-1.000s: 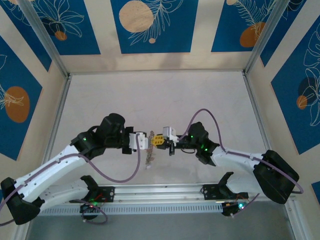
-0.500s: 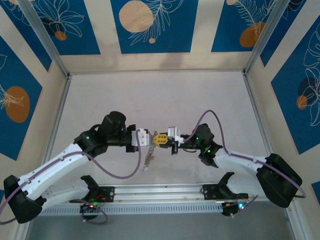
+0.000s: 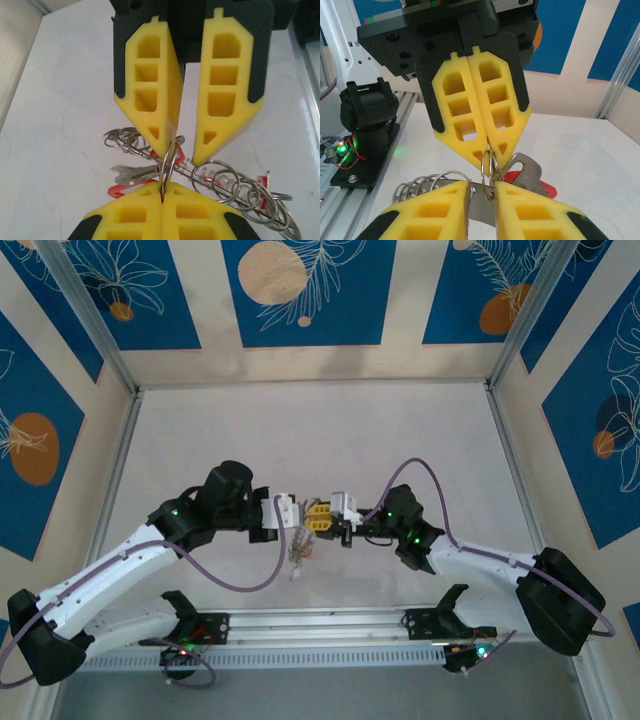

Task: Put the keys on the keyring

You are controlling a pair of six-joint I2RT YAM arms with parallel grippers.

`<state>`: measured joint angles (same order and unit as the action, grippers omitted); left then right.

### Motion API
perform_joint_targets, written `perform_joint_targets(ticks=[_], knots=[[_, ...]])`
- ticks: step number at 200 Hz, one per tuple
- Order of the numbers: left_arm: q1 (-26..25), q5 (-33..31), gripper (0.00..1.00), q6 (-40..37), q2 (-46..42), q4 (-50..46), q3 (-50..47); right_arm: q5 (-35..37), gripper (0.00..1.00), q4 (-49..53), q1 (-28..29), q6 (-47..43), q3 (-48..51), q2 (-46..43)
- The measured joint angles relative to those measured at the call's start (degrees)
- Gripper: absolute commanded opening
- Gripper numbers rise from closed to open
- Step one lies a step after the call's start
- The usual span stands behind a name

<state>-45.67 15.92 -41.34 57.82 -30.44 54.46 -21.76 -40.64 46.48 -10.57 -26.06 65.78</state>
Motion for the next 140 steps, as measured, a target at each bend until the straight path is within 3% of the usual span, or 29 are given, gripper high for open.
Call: perform_joint_targets(ticks=[66,101,132,140], knots=[[-1.51,-4.48,0.00,-3.82,1.84,-5.66,1.66,2.21,0.15,4.66,2.32,-1.25,-3.19,2.69],[-1.70,-5.49,0.00,-3.82,1.97,-7.26,1.70,3.15,0.00,6.38,2.93,-2.19,-4.22,3.82],[-1.75,-6.21,0.00,-3.80,1.49,-7.41,1.70,3.82,0.00,6.47,3.28,-2.12,-4.35,3.82],[-1.79,-6.43,0.10,-3.82,1.11,-7.37,1.62,3.80,0.00,6.23,3.30,-2.12,-4.35,3.80]])
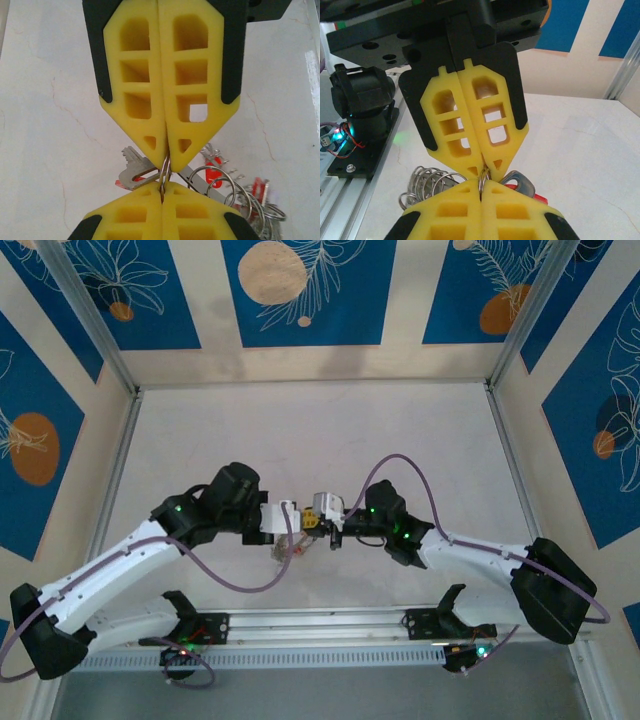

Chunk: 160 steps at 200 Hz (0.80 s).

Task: Put the keys on the keyring

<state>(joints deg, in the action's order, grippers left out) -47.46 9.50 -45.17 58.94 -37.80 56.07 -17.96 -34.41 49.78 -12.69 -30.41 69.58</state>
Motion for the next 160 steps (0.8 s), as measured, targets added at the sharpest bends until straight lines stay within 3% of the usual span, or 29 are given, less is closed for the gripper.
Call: perform_joint_targets(ticks=[18,87,122,160], knots=[[-0.22,-0.90,0.28,0.28,-1.42,0.72,-0.79,-0.07,0.00,-0.68,0.04,0.15,0.02,-0.04],[-0.31,-0.46,0.31,-0.44,-7.45,6.36,-6.10,-3.69,0.00,-1.60,-1.55,1.31,0.70,-0.15],[-0.31,0.50,0.28,-1.36,-7.63,9.03,-8.26,-5.46,0.00,-2.21,-1.81,1.60,0.70,-0.15],[-0.31,0.98,0.08,-3.08,-7.89,10.58,-9.16,-6.54,0.00,-2.40,-1.81,1.88,0.70,-0.15]])
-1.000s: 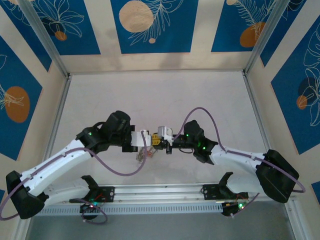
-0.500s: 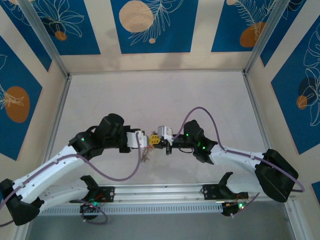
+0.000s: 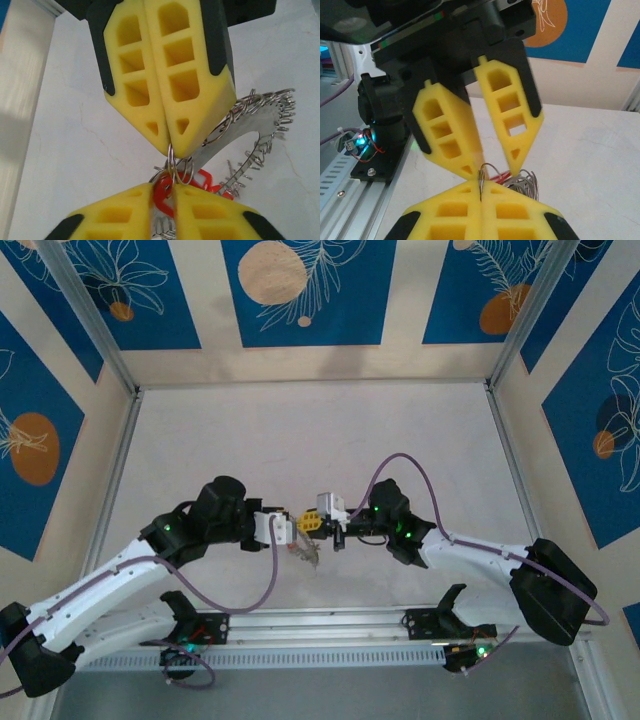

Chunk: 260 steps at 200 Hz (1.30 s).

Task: Put the keys on the keyring

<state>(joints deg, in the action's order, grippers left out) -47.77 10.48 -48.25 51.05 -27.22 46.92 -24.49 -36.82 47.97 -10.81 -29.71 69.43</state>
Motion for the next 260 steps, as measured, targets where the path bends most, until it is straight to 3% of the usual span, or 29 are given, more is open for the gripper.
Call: perform_joint_targets(ticks=[13,147,157,164,198,231,260], knots=[[0.00,0.02,0.00,-0.50,-0.26,0.09,-0.17,-0.11,0.00,-0.04,-0.17,0.28,0.00,0.00],[-0.33,0.46,0.00,-4.85,-0.13,0.55,-3.54,-2.73,0.00,-4.35,-4.11,8.83,0.61,0.00],[-0.37,0.85,0.19,-4.74,0.04,0.76,-3.61,-2.73,0.00,-4.76,-4.17,9.18,0.61,0.00],[-0.39,1.09,0.25,-4.39,0.04,1.09,-3.69,-2.73,0.00,-5.03,-4.20,9.35,0.63,0.00],[-0.39,1.51,0.29,-1.03,-0.96,3.67,-3.76,-2.95,0.00,-6.05,-4.24,9.75,1.36,0.02],[0.72,1.86,0.39,2.84,-4.33,6.97,-3.82,-3.69,0.00,-6.01,-4.24,9.49,1.38,0.02],[1.84,3.56,0.40,5.97,-5.35,9.42,-3.82,-5.05,0.00,-6.01,-4.24,9.07,1.38,0.02]])
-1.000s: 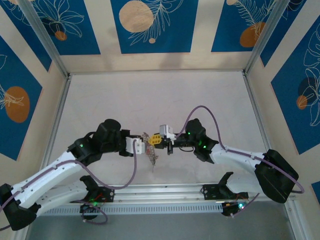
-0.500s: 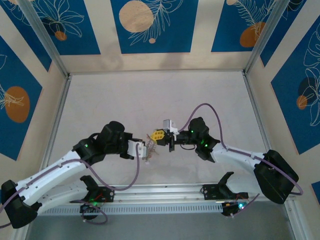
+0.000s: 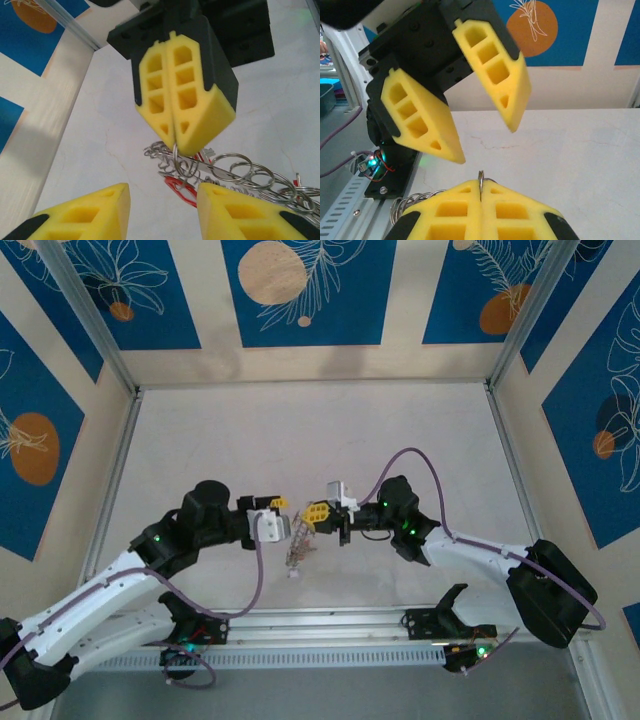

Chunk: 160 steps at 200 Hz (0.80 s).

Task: Put the keys on the keyring

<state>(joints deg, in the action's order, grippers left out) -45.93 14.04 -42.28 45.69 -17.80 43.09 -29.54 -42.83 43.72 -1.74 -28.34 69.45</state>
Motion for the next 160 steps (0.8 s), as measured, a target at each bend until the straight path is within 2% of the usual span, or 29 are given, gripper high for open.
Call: perform_joint_targets(ticks=[98,160], knots=[[2.80,8.87,0.30,7.04,5.20,2.86,-0.52,-1.66,0.00,-0.04,-0.15,-0.83,0.00,0.11],[3.85,12.98,0.03,10.05,6.25,3.76,-1.44,-2.01,0.00,0.13,-0.15,-2.01,0.00,0.11]])
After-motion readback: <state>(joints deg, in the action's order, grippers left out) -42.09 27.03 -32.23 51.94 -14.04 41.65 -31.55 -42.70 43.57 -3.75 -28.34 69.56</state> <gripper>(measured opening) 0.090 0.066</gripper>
